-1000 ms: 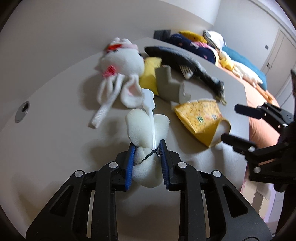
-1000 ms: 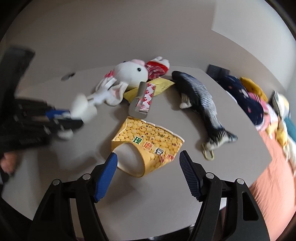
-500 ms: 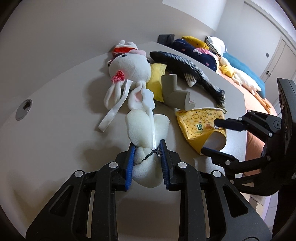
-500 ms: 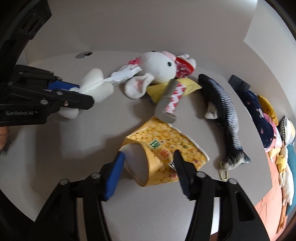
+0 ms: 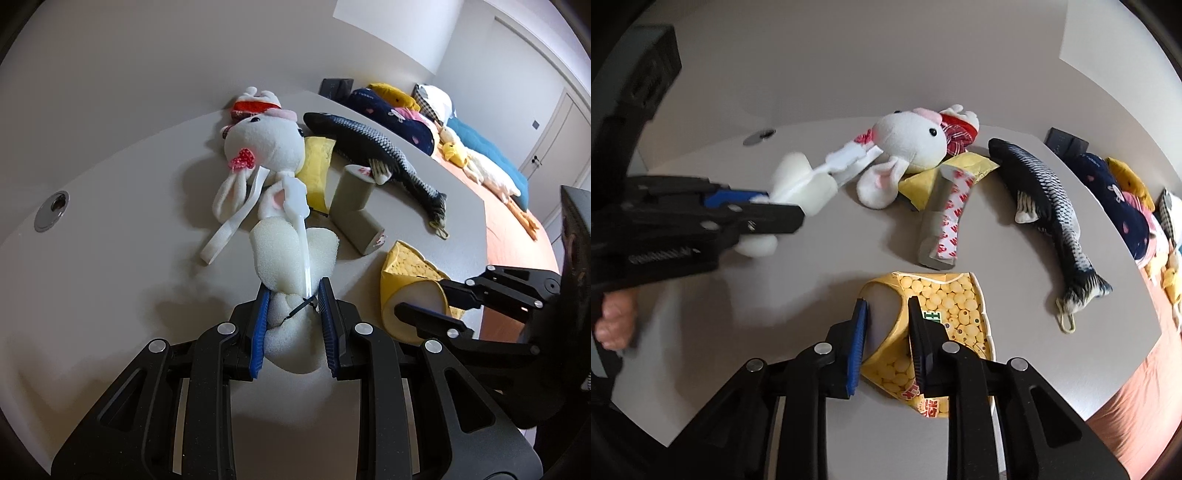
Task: Collect trash
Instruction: 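Grasp the yellow popcorn bag with the right gripper while the left gripper holds the foam plush, then lower the foam plush and popcorn bag into the black bin and open both grippers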
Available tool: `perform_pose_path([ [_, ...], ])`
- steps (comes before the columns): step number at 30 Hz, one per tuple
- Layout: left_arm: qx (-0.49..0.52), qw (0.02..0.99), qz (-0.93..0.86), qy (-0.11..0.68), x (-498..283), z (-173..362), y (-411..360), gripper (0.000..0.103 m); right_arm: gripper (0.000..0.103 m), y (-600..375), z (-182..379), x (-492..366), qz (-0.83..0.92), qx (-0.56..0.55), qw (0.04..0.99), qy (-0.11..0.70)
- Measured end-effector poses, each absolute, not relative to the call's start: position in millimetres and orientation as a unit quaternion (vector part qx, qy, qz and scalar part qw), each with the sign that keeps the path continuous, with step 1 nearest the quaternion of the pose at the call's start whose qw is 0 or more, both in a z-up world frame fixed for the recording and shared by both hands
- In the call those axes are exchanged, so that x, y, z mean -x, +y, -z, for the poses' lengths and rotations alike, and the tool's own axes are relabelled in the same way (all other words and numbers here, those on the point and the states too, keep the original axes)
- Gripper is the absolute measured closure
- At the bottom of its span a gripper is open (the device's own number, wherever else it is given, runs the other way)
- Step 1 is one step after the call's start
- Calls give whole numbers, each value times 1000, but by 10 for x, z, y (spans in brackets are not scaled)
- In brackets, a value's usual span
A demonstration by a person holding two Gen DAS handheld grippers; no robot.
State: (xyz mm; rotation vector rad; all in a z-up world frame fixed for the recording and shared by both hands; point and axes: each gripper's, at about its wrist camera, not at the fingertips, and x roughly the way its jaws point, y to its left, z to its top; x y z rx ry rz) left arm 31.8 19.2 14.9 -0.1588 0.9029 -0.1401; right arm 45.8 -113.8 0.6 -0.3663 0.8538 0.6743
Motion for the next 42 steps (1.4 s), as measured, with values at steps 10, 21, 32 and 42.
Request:
perform_pose_path([
  [10, 56, 899, 78, 428, -230, -255, 21, 78, 79, -1324, -223, -303, -288, 133, 862, 395],
  [21, 21, 895, 117, 431, -98, -287, -465, 78, 79, -1855, -300, -17, -225, 81, 888, 394],
  [32, -13, 884, 176, 433, 6, -262, -1084, 78, 79, -2432, -280, 263, -164, 36, 901, 401],
  [42, -51, 869, 231, 435, 137, -219, -1660, 78, 79, -3009, -234, 573, -98, -6, 908, 408],
])
